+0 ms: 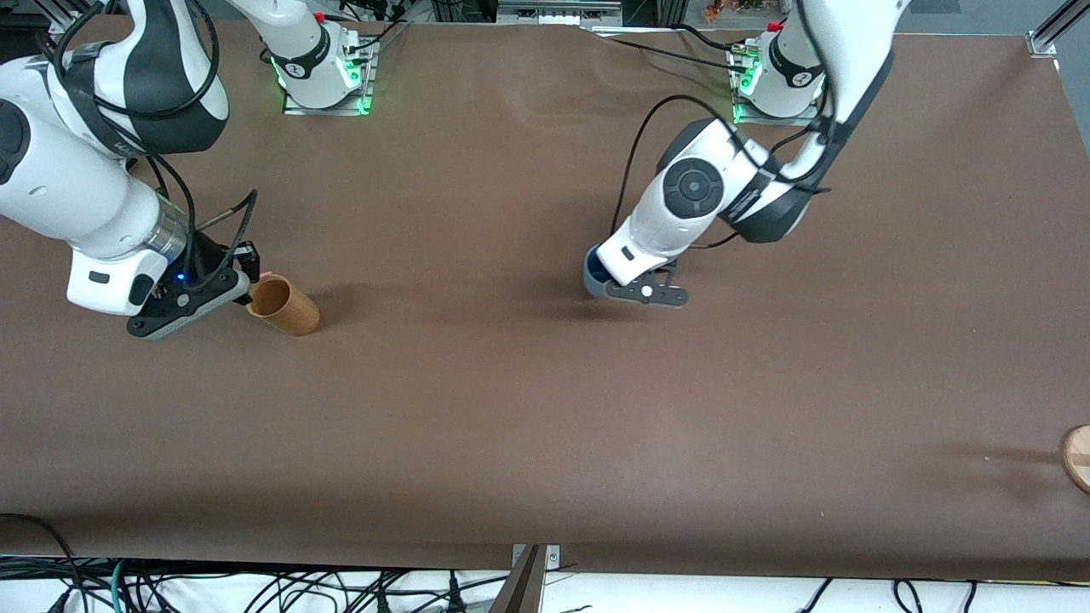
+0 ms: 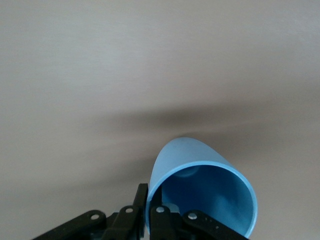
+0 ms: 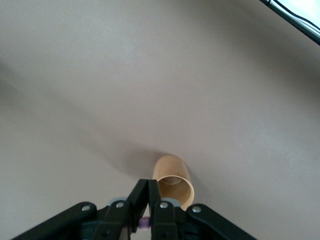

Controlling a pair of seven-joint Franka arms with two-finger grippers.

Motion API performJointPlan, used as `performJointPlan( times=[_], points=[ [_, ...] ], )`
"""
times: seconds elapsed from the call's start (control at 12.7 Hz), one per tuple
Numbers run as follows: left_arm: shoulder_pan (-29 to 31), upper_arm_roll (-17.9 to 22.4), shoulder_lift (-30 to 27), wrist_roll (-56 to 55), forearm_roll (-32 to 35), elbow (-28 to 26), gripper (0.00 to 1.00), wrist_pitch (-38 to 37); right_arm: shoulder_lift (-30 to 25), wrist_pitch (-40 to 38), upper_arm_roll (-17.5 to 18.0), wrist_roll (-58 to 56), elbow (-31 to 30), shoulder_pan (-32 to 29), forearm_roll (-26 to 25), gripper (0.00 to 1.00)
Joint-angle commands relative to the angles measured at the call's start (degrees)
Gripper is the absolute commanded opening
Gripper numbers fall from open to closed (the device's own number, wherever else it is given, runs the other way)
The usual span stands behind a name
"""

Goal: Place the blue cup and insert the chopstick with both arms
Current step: 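Lift the chopstick from the tan cup while the left gripper sets the cup down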

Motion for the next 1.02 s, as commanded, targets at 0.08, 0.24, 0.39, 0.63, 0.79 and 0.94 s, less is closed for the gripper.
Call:
performJointPlan(
  times=[0.08, 0.24, 0.39, 0.63, 0.79, 0.94],
  points=[
    [-1.6, 0.7, 4.9, 0.2, 3.4, 2.7, 0.0, 2.6, 0.6, -1.1, 1.5, 6.7, 2.5, 1.6, 0.5, 0.05],
    [-2.5, 0.8, 5.2, 0.2, 4.3, 2.7, 0.0, 2.6, 0.8, -1.2, 1.6, 12.5, 3.3, 4.6, 0.6, 0.05],
    [-2.5, 0.8, 5.2, 0.2, 4.4, 2.7, 0.03, 2.7, 1.0, -1.1, 1.6, 20.0, 4.1, 8.0, 0.6, 0.05],
    [-2.0, 0.7, 4.6, -0.6, 4.3, 2.7, 1.0, 2.2, 2.5, -1.1, 2.5, 29.7, 6.9, 11.4, 2.5, 0.05],
    [-1.5, 0.7, 0.5, -0.6, 4.3, 2.7, 1.0, -3.9, 2.8, -0.5, 2.5, 32.4, 7.3, 12.5, 3.3, 0.05],
    [-1.3, 0.6, -2.6, -0.4, 4.1, 6.7, 1.0, -13.8, 3.3, -0.5, 2.5, 35.3, 8.4, 13.9, 3.5, 0.05]
  ],
)
